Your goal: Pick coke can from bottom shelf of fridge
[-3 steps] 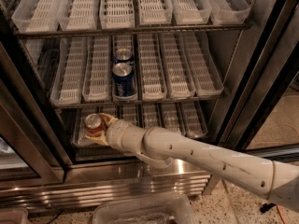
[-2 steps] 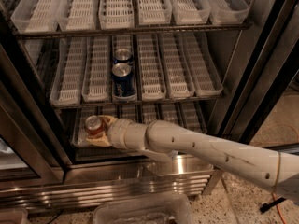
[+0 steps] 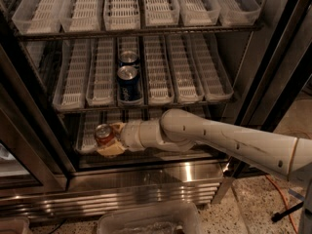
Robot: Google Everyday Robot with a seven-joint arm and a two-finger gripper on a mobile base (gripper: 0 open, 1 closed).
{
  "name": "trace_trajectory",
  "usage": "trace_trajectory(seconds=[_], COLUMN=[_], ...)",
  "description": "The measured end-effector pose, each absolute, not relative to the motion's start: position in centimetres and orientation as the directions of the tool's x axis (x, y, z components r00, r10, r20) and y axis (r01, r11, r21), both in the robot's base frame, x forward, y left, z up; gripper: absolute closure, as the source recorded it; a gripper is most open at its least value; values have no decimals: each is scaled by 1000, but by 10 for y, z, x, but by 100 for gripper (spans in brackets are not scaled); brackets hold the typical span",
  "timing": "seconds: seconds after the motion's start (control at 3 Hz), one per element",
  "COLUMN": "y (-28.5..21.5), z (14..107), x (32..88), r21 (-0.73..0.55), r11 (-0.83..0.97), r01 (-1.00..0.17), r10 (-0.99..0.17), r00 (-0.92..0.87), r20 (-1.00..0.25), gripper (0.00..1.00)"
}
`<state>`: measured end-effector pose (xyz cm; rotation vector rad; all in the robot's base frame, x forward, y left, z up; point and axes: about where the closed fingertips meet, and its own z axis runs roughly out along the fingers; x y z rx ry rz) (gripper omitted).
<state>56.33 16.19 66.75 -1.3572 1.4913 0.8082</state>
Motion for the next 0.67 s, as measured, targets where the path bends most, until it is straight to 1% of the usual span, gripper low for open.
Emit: trace_trajectory(seconds=[0.33,0.67], y=[156,150], z=[668,674], x=[538,513], r21=[-52,-38], r11=[67,33], r01=[-996,-999], r10=[-382,-394], r00=[23,22], r20=[-924,-919], gripper=[100,100])
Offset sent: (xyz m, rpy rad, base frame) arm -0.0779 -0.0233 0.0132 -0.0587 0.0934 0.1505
